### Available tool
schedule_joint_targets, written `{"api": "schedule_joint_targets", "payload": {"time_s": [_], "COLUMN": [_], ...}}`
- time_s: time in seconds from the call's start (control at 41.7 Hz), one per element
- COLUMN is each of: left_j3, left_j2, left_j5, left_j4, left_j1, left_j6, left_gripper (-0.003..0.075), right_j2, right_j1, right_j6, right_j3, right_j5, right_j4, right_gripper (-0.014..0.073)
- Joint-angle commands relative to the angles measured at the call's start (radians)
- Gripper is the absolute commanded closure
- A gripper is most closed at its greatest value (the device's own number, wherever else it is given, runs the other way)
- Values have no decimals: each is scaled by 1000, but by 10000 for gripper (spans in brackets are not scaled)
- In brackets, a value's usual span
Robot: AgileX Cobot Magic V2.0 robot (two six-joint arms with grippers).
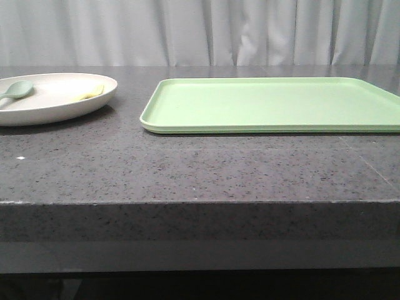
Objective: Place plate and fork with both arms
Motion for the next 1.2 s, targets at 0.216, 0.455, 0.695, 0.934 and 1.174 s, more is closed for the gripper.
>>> {"api": "schedule_joint_targets", "payload": {"time_s": [0.216,0.455,0.695,0.934,1.174], "left_j3": [3,3,3,-41,-245], "left_j2": [-21,-21,-21,-21,-9], "left_j5": [-84,-84,-86,-81,61], "left_j4": [-6,-6,-6,-27,-101], "left_j1": [3,3,3,3,3], "left_j6": [-10,-10,-10,-10,-10], "left_gripper": [738,738,738,738,738], "right_j2": [-18,-18,-18,-18,-13], "right_j1": [0,0,0,0,0], "right_j6": [-2,-2,-2,-2,-2], "right_j3": [-4,-4,-4,-63,-242], "right_j5": [-75,-76,-85,-51,88], "right_j4": [0,0,0,13,13], "right_gripper": [662,662,662,662,662]}}
